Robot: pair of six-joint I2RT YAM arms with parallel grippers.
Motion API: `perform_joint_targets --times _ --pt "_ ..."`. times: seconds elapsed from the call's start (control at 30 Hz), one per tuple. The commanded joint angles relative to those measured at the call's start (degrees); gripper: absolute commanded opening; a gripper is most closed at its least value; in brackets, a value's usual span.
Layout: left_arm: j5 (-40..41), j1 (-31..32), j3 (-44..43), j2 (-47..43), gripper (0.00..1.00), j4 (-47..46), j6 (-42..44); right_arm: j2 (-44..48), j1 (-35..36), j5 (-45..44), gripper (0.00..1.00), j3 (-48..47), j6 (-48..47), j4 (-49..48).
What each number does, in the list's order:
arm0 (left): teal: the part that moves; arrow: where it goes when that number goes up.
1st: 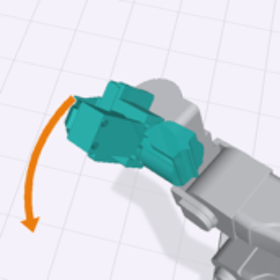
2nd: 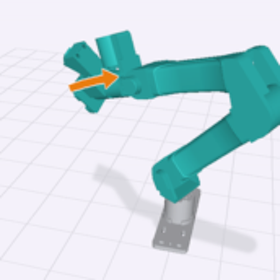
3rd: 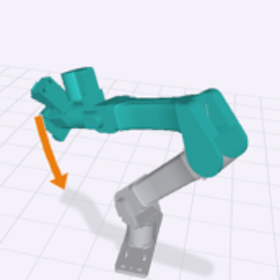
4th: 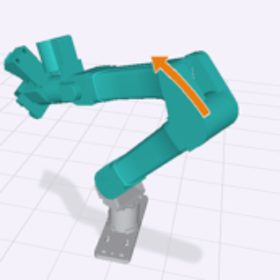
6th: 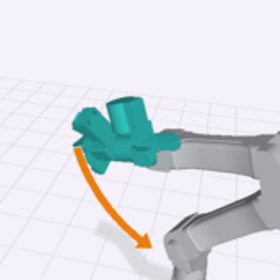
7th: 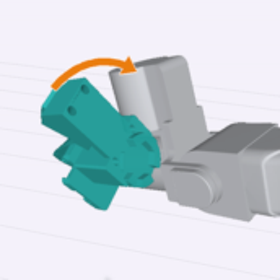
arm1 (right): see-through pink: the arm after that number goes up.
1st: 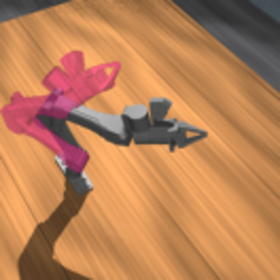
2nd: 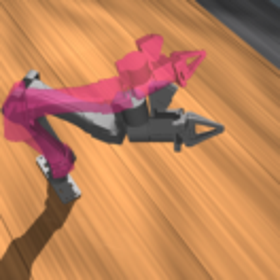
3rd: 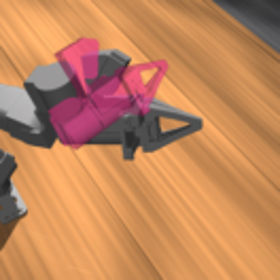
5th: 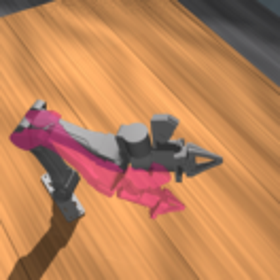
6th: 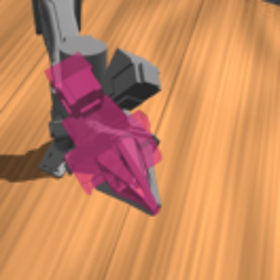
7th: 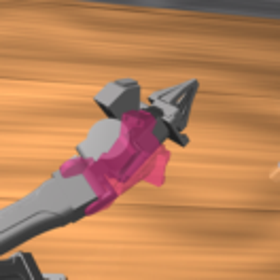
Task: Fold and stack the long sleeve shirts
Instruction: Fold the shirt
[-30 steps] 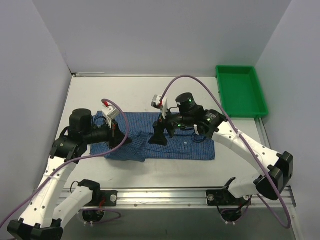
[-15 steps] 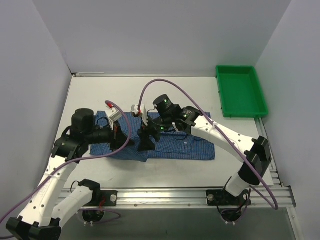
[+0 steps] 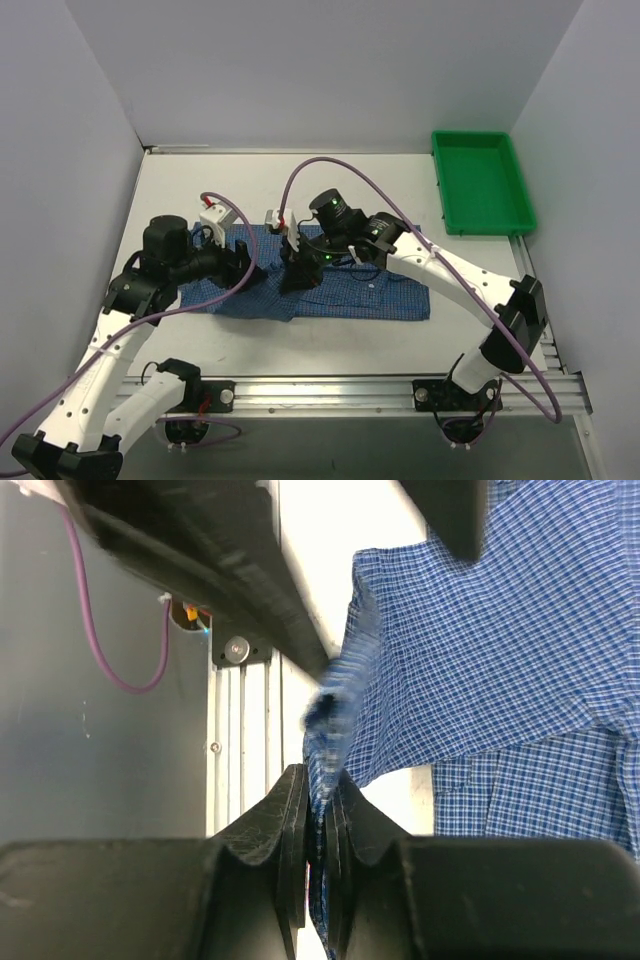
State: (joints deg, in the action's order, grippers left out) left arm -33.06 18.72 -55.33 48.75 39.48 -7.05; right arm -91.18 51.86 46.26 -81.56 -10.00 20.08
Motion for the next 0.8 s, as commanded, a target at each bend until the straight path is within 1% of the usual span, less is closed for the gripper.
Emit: perform_joint_targets --times 0.0,0.03,0.1,0.13,0.17,0.2,0.3,0.37,0.43,0.47,0.5,0.6,0.73,0.77 --pt "13.2 0.1 -4.2 -2.2 0.81 -3.8 -3.2 4.5 0.3 -0.9 0.0 -1.8 1.9 0.1" --pt "16.9 0.1 -4.5 -2.8 0.84 -4.1 -4.2 4.8 0.4 -1.1 0.0 -1.8 2.2 0.1" --pt "22.0 0.0 -5.1 -4.9 0.9 -4.4 -5.2 5.3 0.3 0.1 0.0 -2.5 3.2 0.2" --pt "24.3 0.0 -5.1 -5.7 0.91 -4.3 -6.1 5.4 0.6 0.9 0.0 -2.6 3.6 0.2" --pt "30.1 0.0 -5.3 -7.3 0.91 -4.3 -6.7 5.6 0.8 2.2 0.0 -3.1 4.0 0.3" --pt "32.5 0.0 -5.1 -8.2 0.93 -4.3 -7.4 5.7 1.1 2.3 0.0 -3.1 4.5 0.3" --pt "43.5 0.0 -4.6 -12.0 0.96 -4.3 -10.4 6.1 3.9 1.2 0.0 -3.1 5.2 0.2" --pt "48.5 0.0 -4.2 -13.8 0.96 -3.8 -11.5 5.9 6.7 0.9 0.0 -3.1 5.5 0.2" --pt "57.2 0.0 -3.6 -14.7 0.97 -2.3 -13.2 5.3 9.8 0.1 0.0 -4.0 6.3 0.2" --pt "57.2 0.0 -3.5 -14.8 0.98 -1.6 -13.8 5.1 10.7 -0.3 0.0 -4.3 6.3 0.3" --pt "59.4 0.0 -3.3 -15.1 0.97 -1.3 -14.4 4.9 11.6 -1.0 0.0 -4.7 6.3 0.1" --pt "61.8 0.0 -2.0 -15.8 0.97 -0.9 -15.6 3.2 12.7 -2.7 0.0 -5.9 7.0 0.0" --pt "62.9 0.0 -1.2 -15.9 0.97 -0.9 -15.7 0.2 11.6 -11.2 0.0 -8.3 8.8 -0.9" --pt "63.0 0.0 -1.0 -15.8 0.97 -0.9 -15.6 -0.6 10.8 -11.9 0.0 -8.9 9.6 -1.4"
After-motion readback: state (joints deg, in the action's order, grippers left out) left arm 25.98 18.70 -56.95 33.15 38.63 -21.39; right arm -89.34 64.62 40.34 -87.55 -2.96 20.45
